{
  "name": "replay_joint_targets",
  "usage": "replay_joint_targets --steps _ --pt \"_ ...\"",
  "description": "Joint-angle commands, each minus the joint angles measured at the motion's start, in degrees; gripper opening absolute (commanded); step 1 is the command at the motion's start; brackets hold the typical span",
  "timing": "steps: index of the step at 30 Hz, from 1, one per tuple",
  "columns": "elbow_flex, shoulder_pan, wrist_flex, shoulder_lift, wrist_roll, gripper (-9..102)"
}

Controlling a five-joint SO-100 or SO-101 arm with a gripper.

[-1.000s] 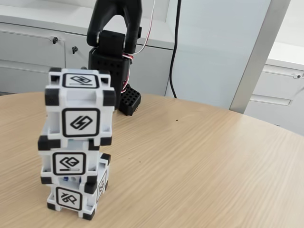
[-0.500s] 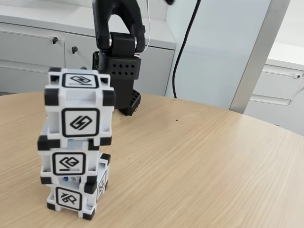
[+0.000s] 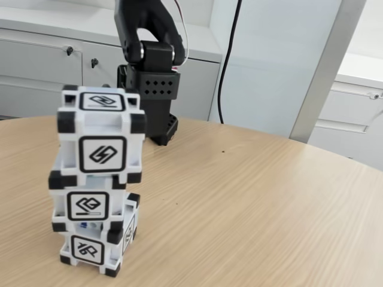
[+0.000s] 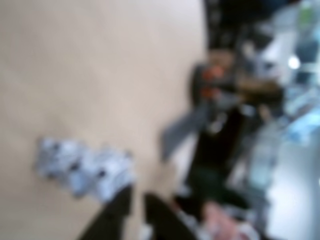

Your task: Stack cubes from left to right.

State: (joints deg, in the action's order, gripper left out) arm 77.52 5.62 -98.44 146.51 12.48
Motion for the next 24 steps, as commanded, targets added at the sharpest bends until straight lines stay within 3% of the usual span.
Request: replay_joint_targets --steps 1,10,24 --pt "1.32 -0.26 0.09 3.25 -1.85 0" --pt "15.64 -0.26 2.29 19.16 -4.31 0" --pt "55.81 0.70 29.18 26.19 -5.98 0"
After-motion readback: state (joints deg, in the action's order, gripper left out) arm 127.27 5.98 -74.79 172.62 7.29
